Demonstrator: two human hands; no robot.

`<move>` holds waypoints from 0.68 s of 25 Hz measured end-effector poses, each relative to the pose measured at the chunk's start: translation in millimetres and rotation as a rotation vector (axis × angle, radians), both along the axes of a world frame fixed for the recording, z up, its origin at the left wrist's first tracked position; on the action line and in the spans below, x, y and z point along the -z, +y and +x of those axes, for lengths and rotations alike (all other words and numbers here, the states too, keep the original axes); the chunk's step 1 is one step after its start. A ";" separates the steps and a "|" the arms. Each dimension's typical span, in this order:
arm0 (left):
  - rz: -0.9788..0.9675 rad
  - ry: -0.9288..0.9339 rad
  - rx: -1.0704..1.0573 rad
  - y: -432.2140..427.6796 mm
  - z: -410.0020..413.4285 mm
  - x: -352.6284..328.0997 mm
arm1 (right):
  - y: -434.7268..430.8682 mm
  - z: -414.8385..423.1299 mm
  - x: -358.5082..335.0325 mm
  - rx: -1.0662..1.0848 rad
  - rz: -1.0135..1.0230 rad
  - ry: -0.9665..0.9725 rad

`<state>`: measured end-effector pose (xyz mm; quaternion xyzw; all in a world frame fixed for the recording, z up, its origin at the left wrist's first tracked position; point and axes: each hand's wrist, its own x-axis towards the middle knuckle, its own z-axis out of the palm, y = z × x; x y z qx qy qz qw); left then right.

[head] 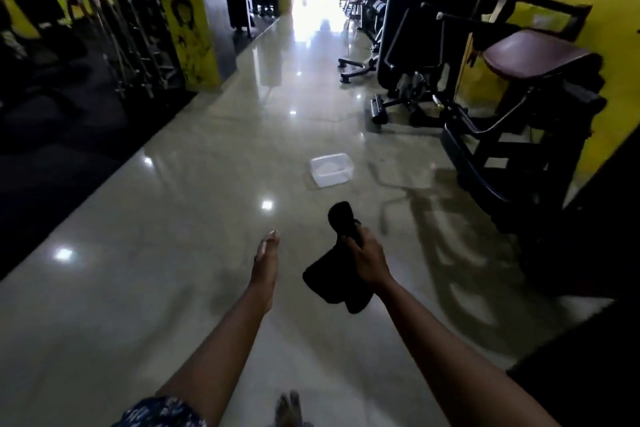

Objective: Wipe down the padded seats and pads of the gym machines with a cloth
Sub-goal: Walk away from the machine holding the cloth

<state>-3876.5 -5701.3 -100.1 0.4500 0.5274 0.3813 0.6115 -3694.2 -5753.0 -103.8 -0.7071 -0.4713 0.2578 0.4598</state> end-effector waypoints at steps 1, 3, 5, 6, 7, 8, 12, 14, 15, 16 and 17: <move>-0.005 0.004 0.007 34.6 9.5 -2.1 | 33.0 10.9 -0.2 0.017 -0.012 0.004; 0.006 0.038 0.028 96.8 27.7 -3.6 | 91.2 32.5 -2.6 0.050 -0.045 0.024; 0.015 0.057 0.048 154.0 46.9 -3.2 | 146.6 55.7 -4.2 0.064 -0.055 0.037; 0.004 0.052 0.055 184.0 58.6 -1.4 | 175.2 68.2 -5.9 0.067 -0.060 0.029; -0.016 0.048 0.052 211.4 70.9 1.5 | 201.5 80.6 -4.9 0.074 -0.067 0.021; -0.033 0.048 0.047 238.1 84.3 3.9 | 226.9 93.3 -4.0 0.079 -0.083 0.012; -0.037 0.007 0.043 351.3 148.2 12.7 | 340.5 149.0 8.4 0.098 -0.117 -0.060; -0.032 0.007 0.045 410.6 179.3 15.9 | 399.8 179.4 19.0 0.095 -0.142 -0.086; -0.030 0.015 0.039 443.2 195.6 17.4 | 432.2 196.2 24.5 0.093 -0.150 -0.089; -0.044 0.029 0.025 475.0 210.1 16.4 | 464.4 212.3 26.7 0.090 -0.170 -0.092; -0.050 0.040 0.015 507.3 225.1 13.6 | 498.9 229.3 27.9 0.086 -0.180 -0.108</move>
